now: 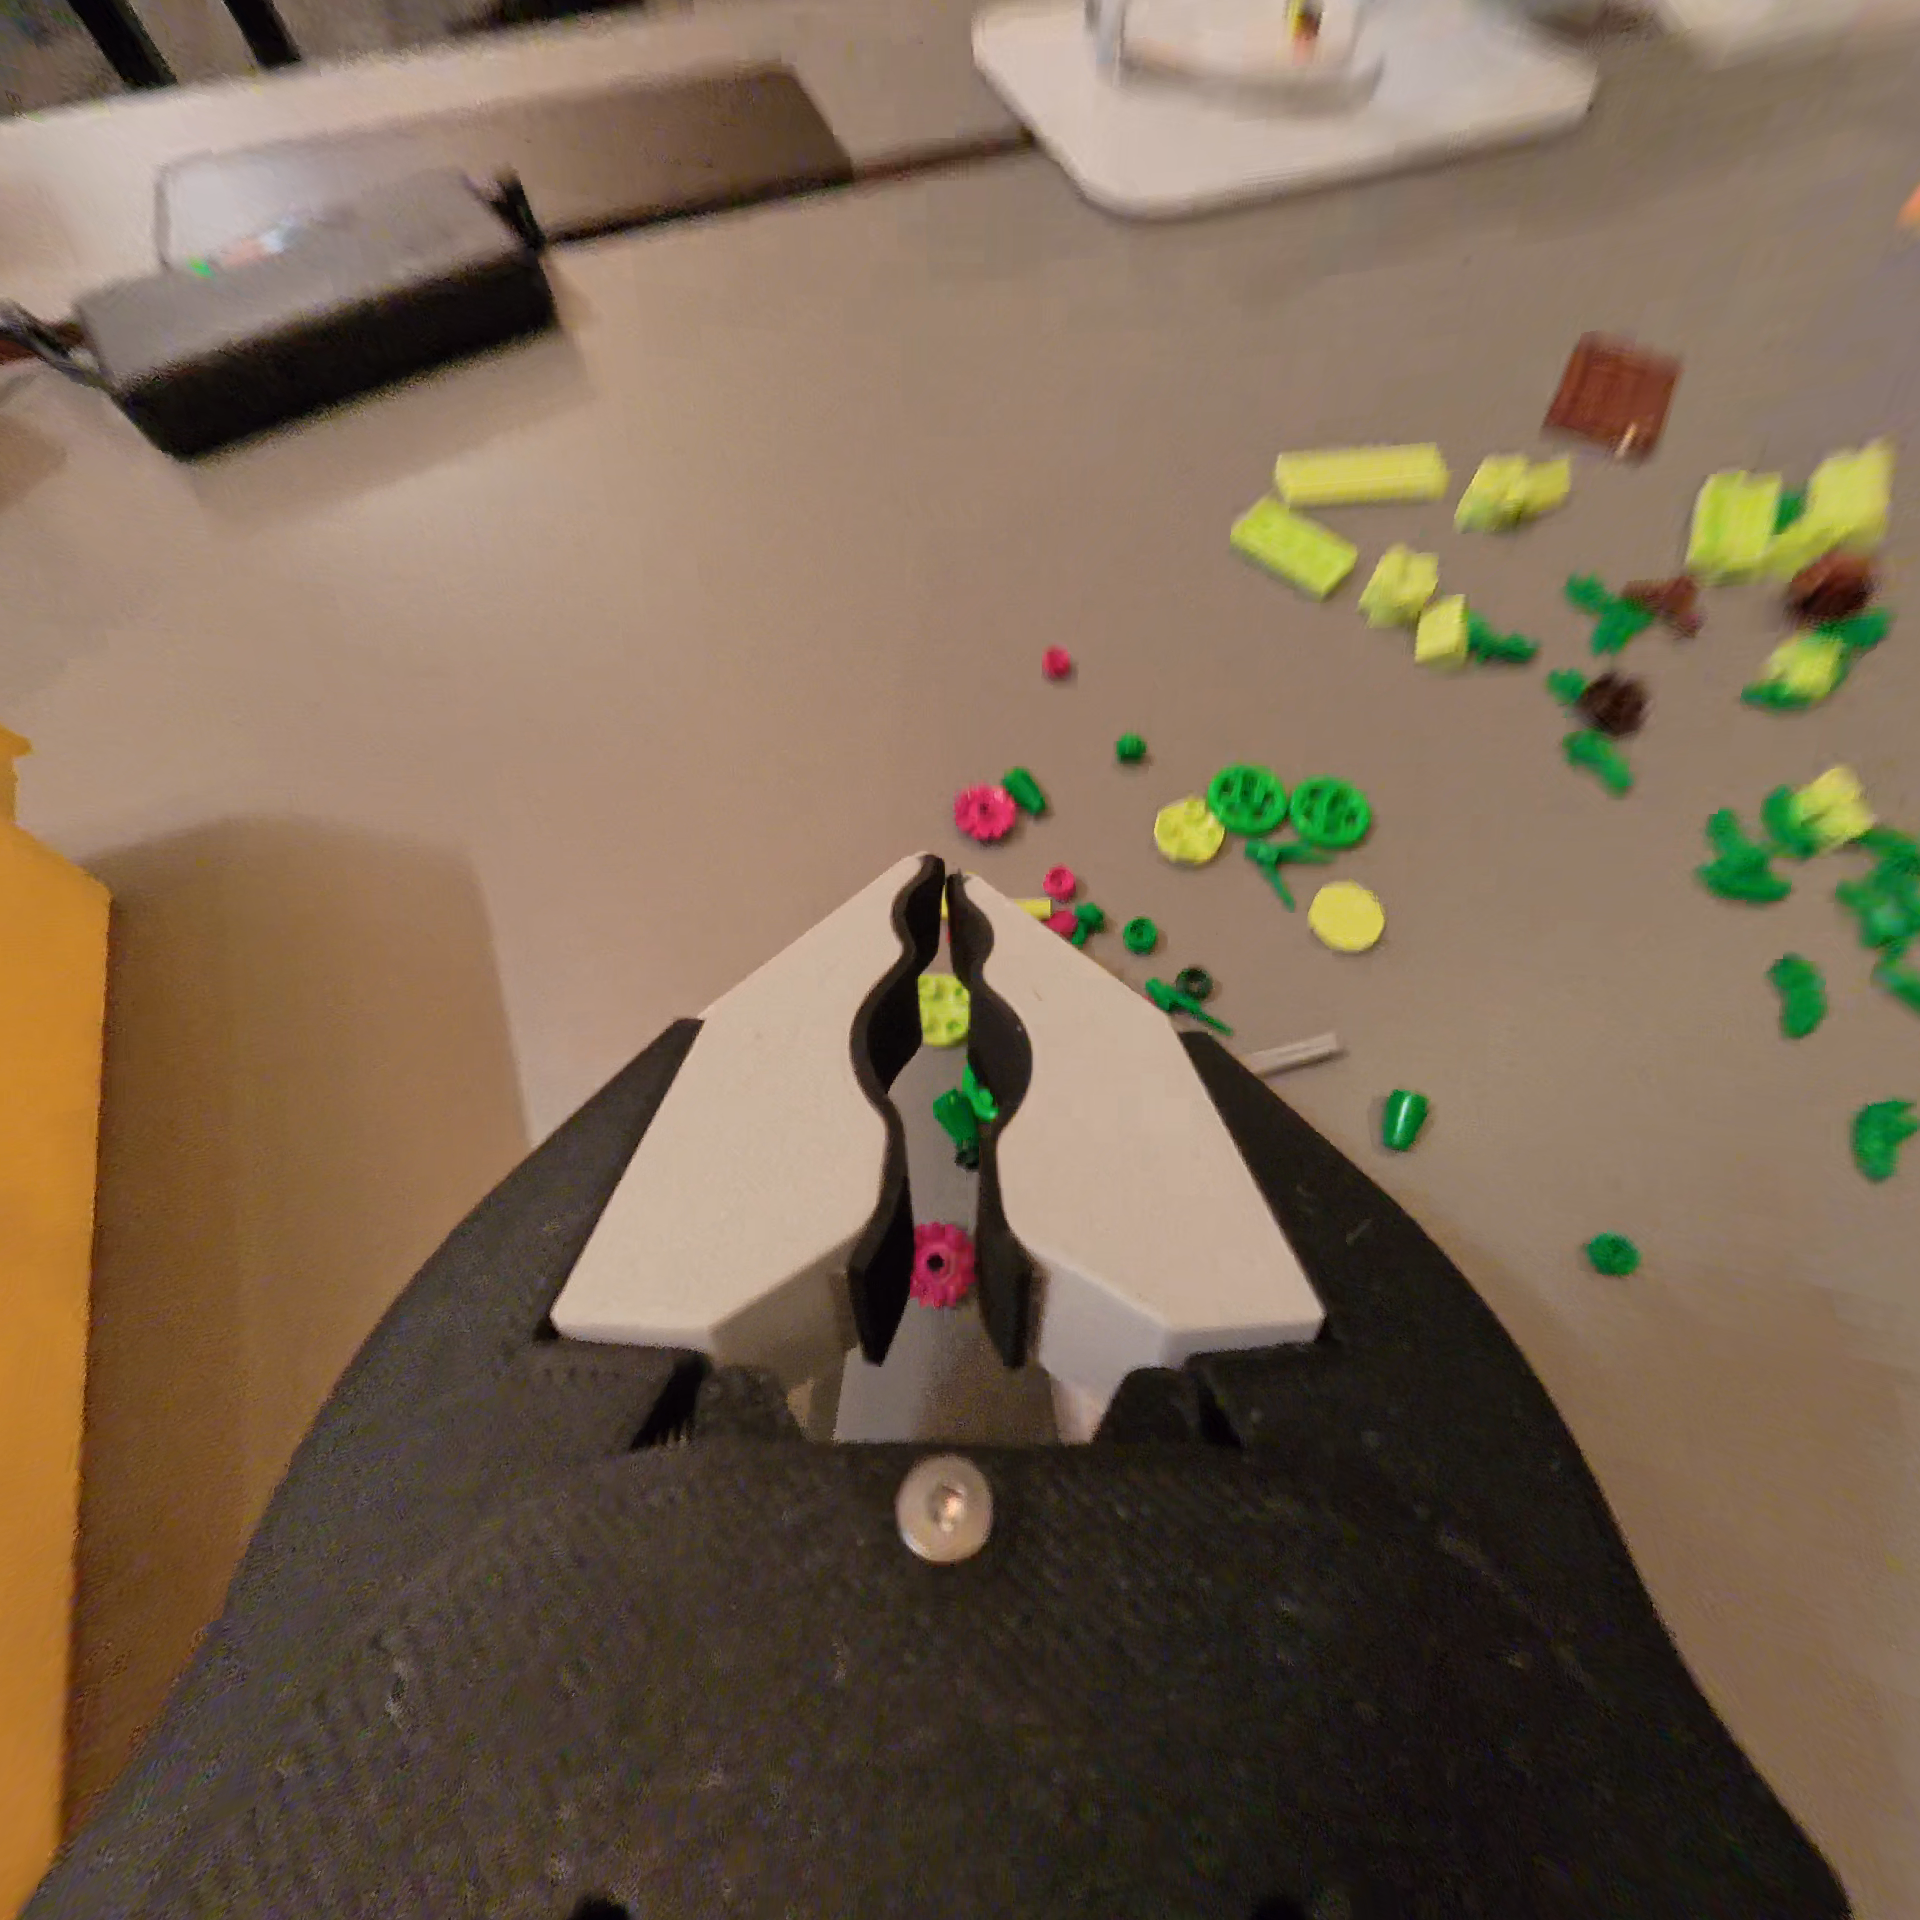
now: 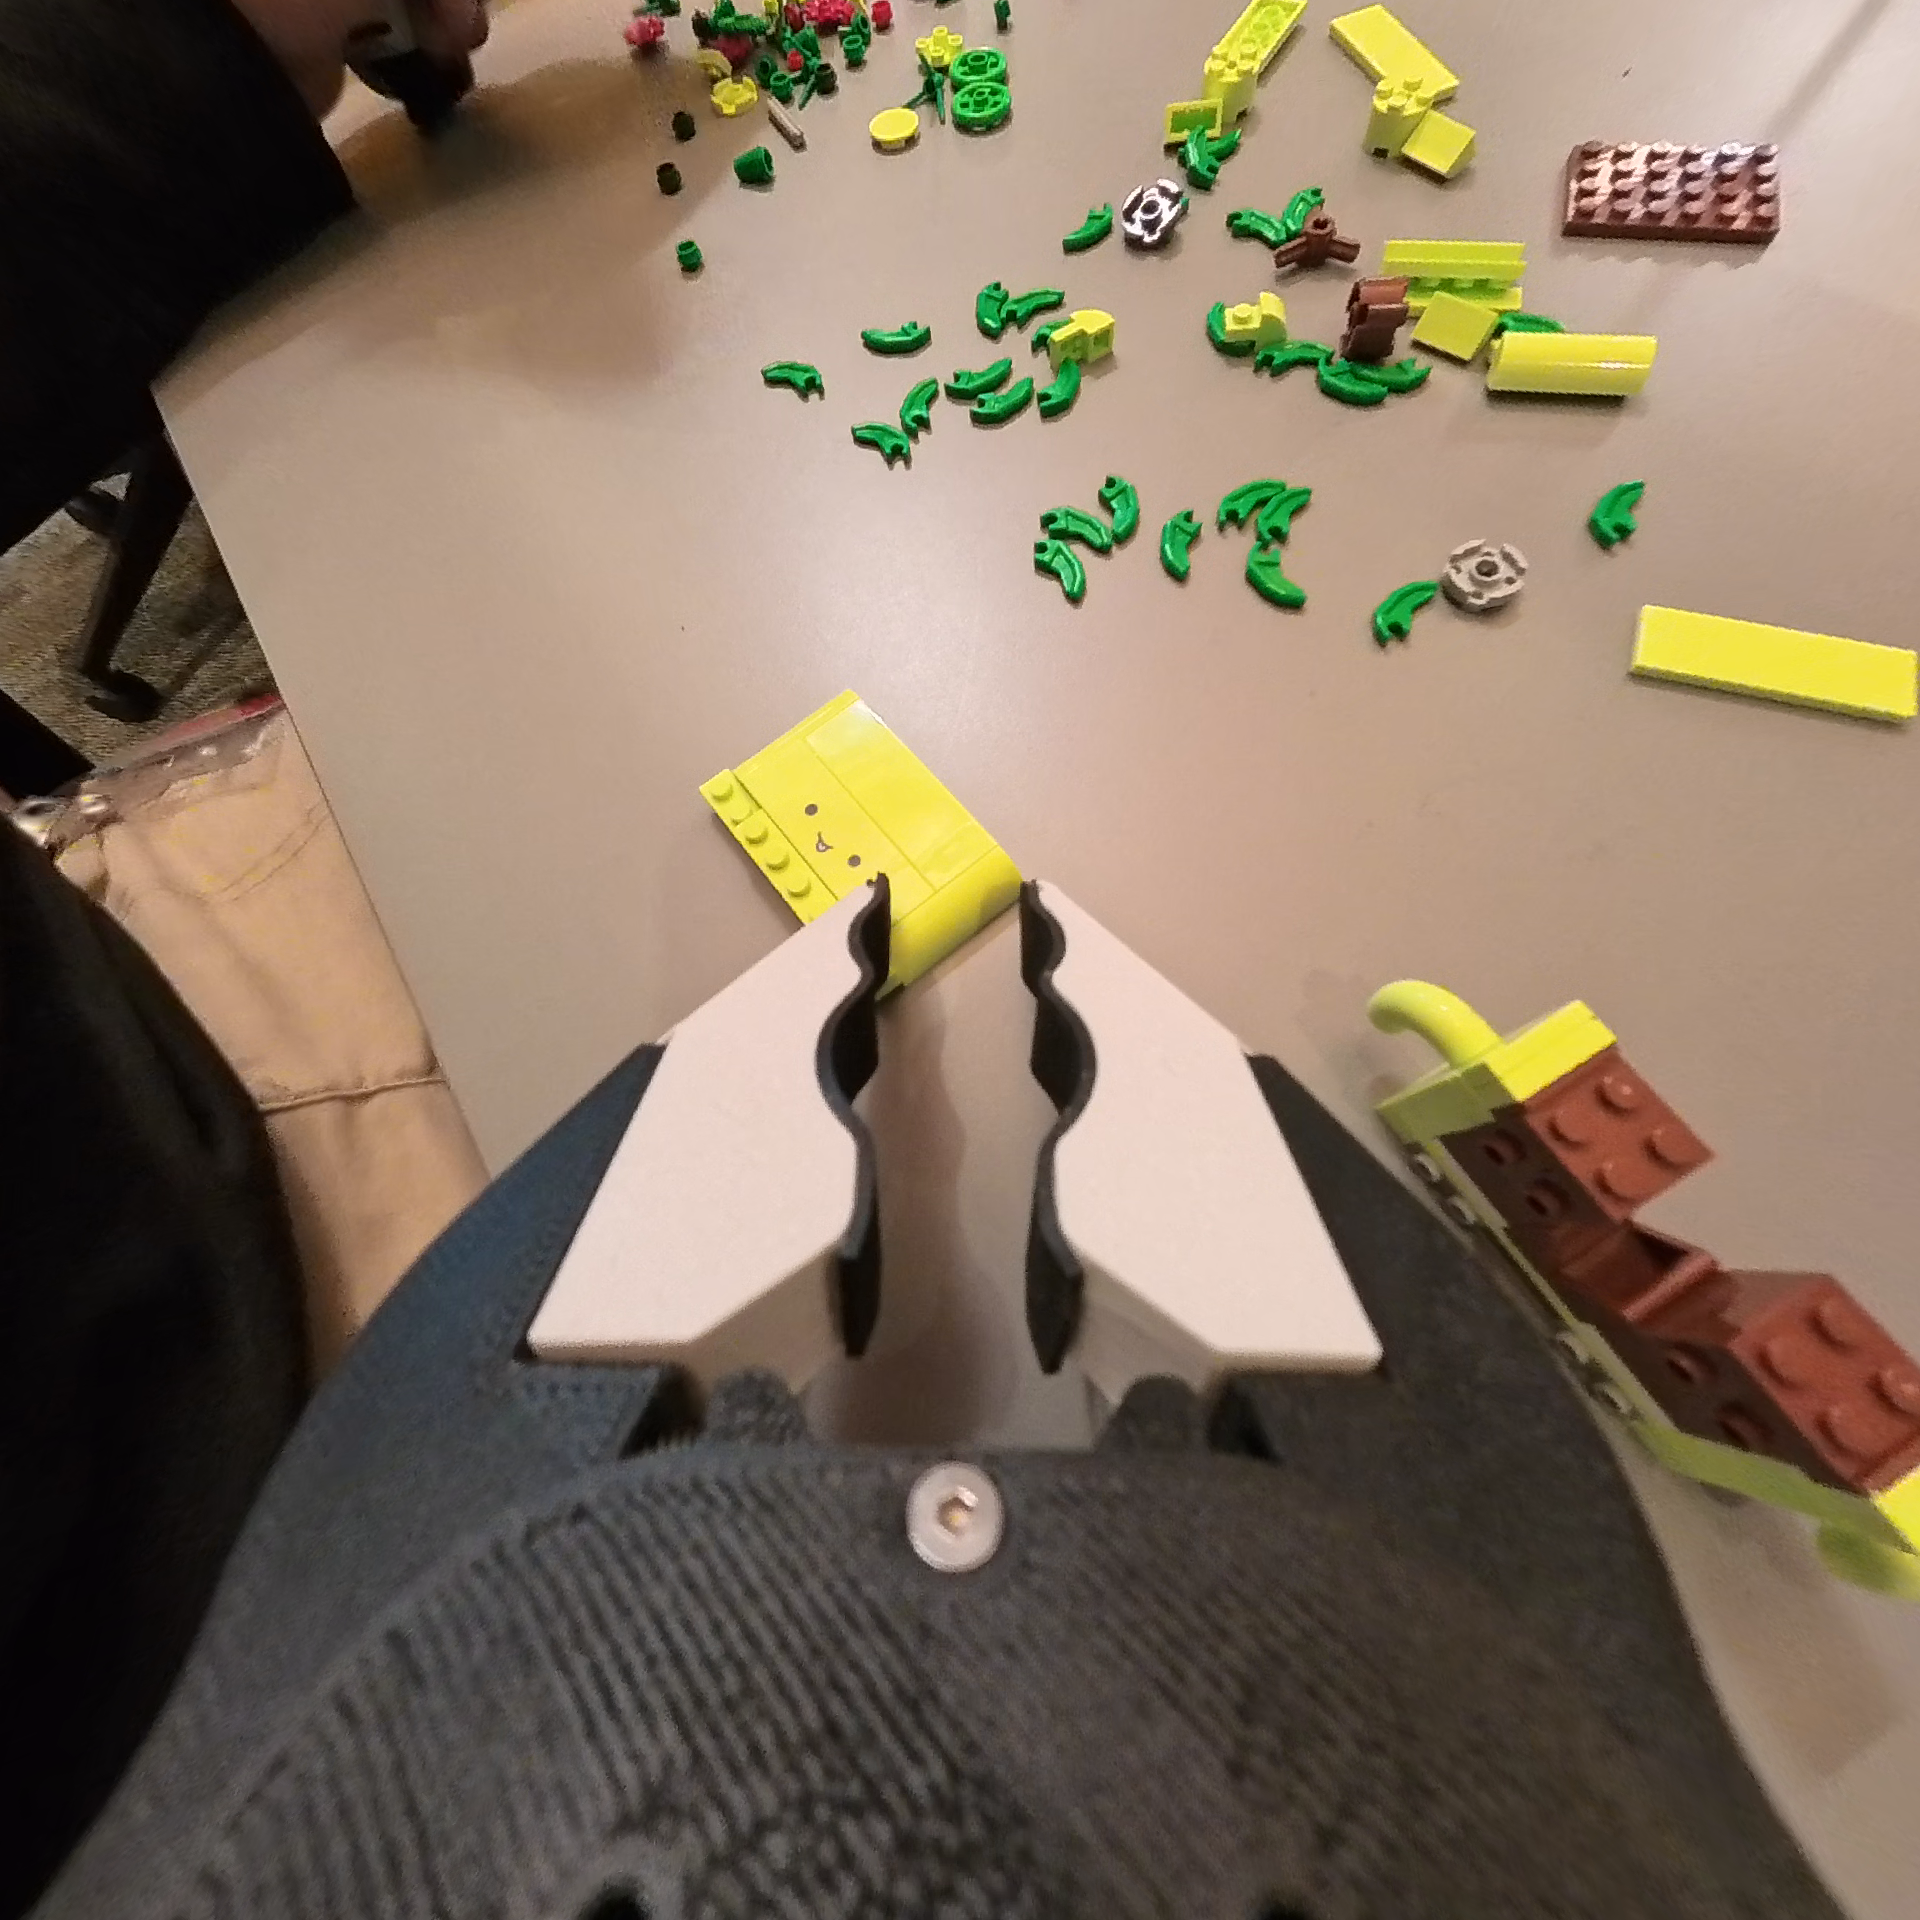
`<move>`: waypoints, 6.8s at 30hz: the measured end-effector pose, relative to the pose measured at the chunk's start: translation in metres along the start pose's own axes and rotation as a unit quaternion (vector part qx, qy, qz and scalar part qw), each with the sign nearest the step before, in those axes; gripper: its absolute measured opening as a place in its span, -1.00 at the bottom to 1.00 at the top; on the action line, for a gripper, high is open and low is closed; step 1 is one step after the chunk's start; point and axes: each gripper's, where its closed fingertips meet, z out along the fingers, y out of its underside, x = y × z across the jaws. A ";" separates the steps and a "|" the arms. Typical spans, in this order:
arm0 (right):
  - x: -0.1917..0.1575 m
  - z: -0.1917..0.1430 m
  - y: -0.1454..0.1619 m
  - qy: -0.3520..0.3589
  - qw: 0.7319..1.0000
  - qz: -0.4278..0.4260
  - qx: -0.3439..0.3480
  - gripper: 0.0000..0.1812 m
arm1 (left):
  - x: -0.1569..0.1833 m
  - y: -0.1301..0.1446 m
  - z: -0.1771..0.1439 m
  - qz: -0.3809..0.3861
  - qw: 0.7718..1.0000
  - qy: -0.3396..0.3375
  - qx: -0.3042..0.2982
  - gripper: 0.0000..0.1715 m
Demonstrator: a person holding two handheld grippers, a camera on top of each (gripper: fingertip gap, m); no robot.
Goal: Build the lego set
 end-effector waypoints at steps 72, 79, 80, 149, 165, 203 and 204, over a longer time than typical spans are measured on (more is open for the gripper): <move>0.007 0.012 -0.007 0.001 1.000 -0.002 -0.009 -0.75 | 0.010 0.008 0.024 0.205 0.977 0.040 -0.042 -1.00; 0.007 0.012 -0.007 0.012 1.000 -0.017 -0.007 -0.76 | 0.015 0.001 0.015 0.143 0.983 0.116 -0.020 -0.88; 0.007 0.012 -0.007 0.009 1.000 -0.013 -0.007 -0.76 | 0.015 0.004 0.017 0.137 0.983 0.120 -0.033 -0.85; 0.005 0.012 -0.007 -0.002 1.000 -0.009 -0.009 -0.77 | 0.038 0.009 0.007 -0.046 0.981 0.181 -0.051 -0.79; 0.005 0.012 -0.007 -0.001 1.000 -0.010 -0.009 -0.77 | 0.036 0.010 0.009 -0.055 0.980 0.181 -0.058 -1.00; 0.005 0.012 -0.007 -0.001 1.000 -0.012 -0.009 -0.77 | 0.033 0.004 0.005 -0.029 0.986 0.161 -0.032 -1.00; 0.005 0.012 -0.007 -0.001 1.000 -0.012 -0.009 -0.77 | 0.033 0.005 0.006 -0.030 0.986 0.161 -0.034 -1.00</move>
